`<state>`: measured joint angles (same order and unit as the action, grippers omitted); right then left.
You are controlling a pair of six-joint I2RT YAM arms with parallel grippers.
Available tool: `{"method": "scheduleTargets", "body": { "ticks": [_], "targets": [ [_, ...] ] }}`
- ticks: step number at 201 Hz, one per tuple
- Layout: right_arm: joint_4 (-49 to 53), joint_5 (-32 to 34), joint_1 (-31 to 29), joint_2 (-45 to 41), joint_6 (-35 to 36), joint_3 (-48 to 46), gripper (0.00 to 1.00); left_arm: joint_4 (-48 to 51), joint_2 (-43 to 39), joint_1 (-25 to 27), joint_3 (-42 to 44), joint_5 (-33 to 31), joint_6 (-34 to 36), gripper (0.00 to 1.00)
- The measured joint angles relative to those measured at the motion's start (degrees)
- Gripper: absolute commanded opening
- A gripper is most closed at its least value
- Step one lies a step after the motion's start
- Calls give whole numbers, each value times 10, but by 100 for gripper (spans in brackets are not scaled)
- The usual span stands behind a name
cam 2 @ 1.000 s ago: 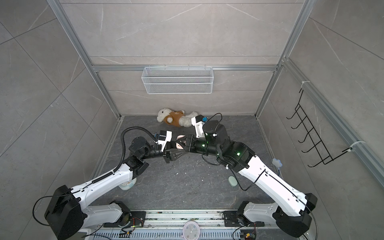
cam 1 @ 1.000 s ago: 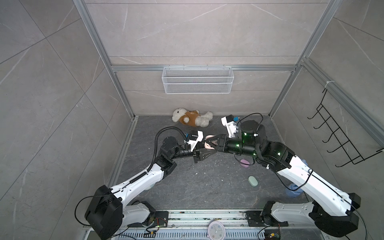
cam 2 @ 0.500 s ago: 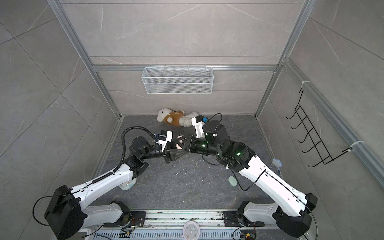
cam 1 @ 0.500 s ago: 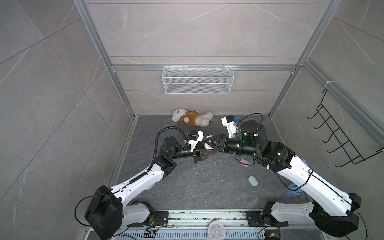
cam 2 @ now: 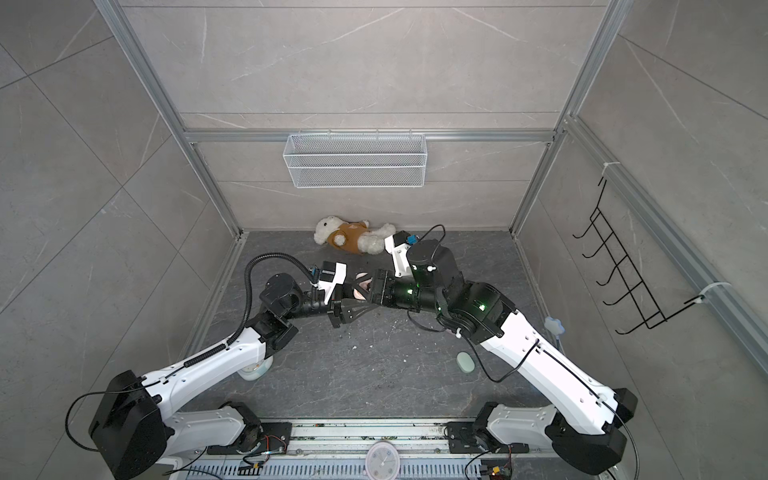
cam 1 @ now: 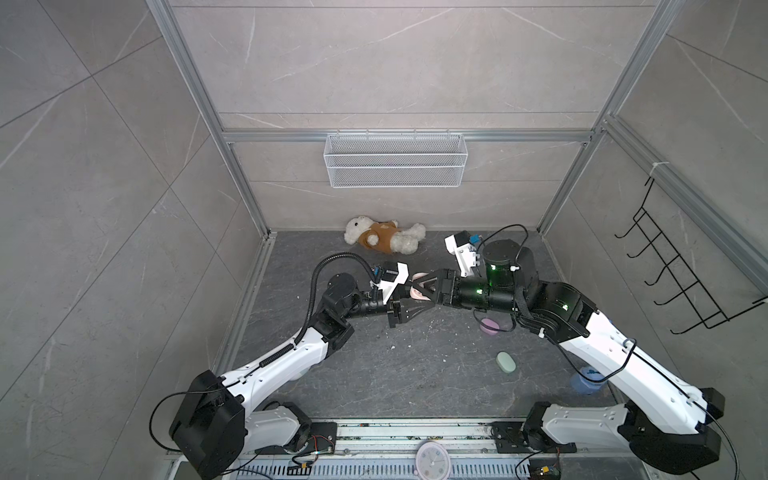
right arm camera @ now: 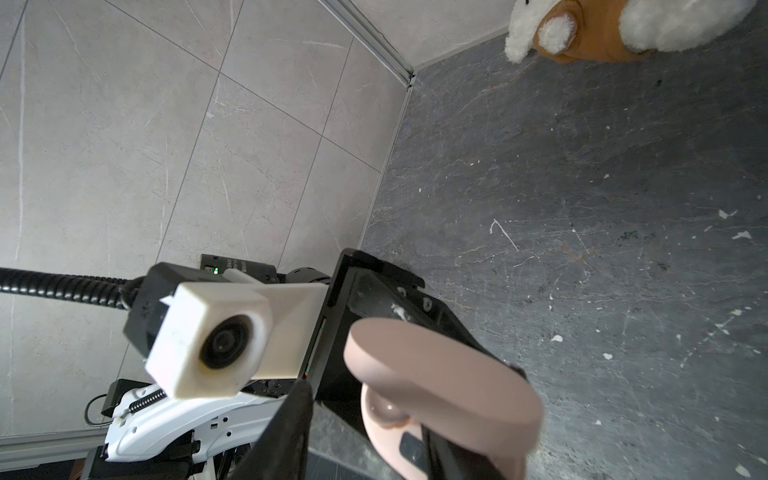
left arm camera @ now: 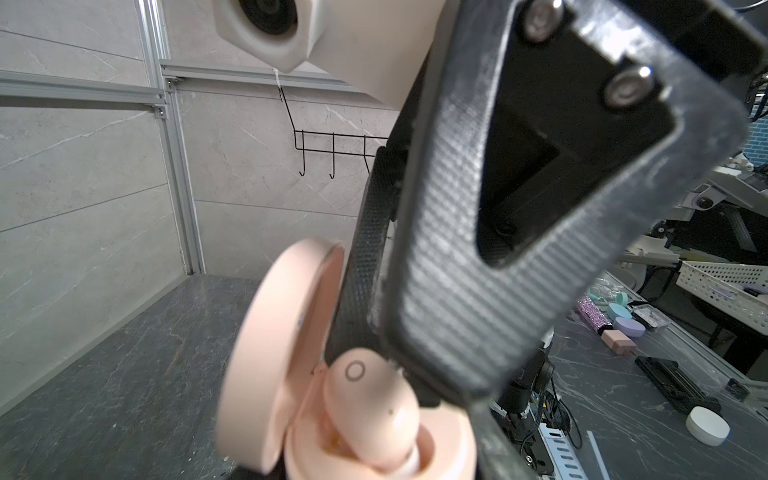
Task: Insert the wireless bluetooth earbuds into the charging case
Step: 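Press the held earbud down into the empty case slot, then open the right gripper and raise it off the seated earbud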
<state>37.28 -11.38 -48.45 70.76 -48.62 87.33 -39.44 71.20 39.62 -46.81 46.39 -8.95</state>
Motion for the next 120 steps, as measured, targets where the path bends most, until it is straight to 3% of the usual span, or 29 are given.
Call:
{"method": "scheduleTargets", "body": {
  "ticks": [67, 120],
  "targets": [
    [76, 7, 0, 1, 6, 47, 47, 0, 0, 0, 0, -3, 0, 14],
    [165, 22, 7, 32, 39, 163, 49, 5, 0, 0, 0, -2, 5, 14]
  ]
}}
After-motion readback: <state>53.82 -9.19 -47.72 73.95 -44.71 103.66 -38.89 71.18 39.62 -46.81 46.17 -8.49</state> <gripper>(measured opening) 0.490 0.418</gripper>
